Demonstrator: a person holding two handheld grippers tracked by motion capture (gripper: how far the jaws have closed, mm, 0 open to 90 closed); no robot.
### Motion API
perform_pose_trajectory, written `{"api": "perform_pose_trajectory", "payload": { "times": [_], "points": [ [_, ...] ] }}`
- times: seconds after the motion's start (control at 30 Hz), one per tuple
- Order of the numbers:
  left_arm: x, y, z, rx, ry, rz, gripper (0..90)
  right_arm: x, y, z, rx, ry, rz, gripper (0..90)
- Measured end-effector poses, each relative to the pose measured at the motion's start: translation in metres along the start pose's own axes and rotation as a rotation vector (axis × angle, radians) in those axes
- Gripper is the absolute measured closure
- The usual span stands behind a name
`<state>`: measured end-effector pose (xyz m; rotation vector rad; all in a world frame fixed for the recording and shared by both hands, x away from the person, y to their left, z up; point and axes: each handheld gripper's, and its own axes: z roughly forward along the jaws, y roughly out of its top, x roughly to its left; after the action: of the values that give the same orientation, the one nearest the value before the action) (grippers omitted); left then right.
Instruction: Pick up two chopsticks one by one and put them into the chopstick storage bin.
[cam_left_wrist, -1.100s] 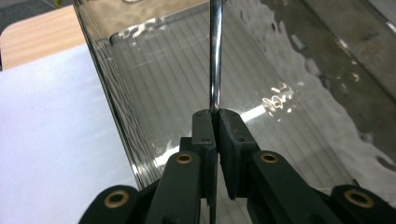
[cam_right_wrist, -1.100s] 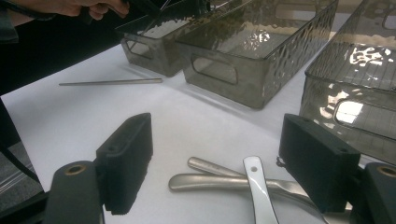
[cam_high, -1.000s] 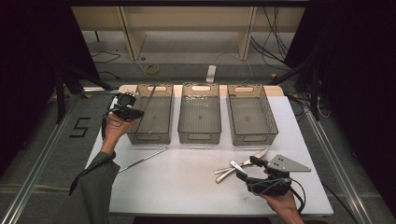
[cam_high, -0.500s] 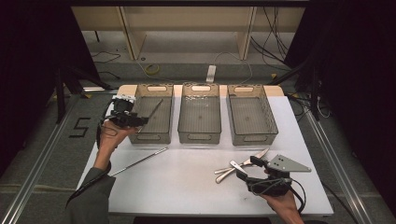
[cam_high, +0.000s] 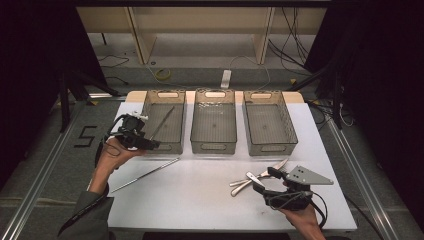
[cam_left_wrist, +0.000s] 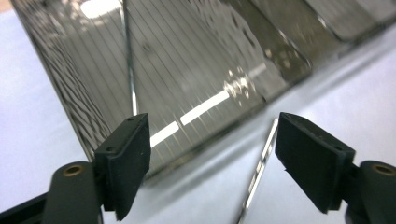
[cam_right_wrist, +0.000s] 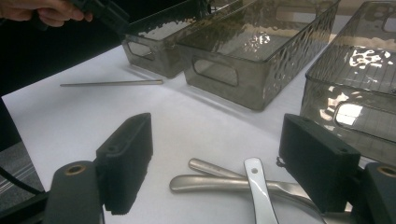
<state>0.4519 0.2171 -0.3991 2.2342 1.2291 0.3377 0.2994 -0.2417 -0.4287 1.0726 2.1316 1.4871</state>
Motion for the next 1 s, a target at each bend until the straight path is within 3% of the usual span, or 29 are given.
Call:
{"api": "perform_pose_trajectory", "payload": {
  "times": [0.47,0.63,1.0],
  "points": [
    [-0.012,-0.017,0.0,0.145,-0.015,0.056,25.4,0.0,0.0,0.001,0.006,0.002,0.001,26.8],
    [-0.012,-0.022,0.003,0.181,-0.026,0.058,24.9,0.0,0.0,0.001,0.006,0.003,0.003,26.8],
    [-0.008,-0.034,0.009,0.241,-0.009,0.046,20.0,0.0,-0.001,0.001,0.008,0.007,0.008,26.8]
  ]
}}
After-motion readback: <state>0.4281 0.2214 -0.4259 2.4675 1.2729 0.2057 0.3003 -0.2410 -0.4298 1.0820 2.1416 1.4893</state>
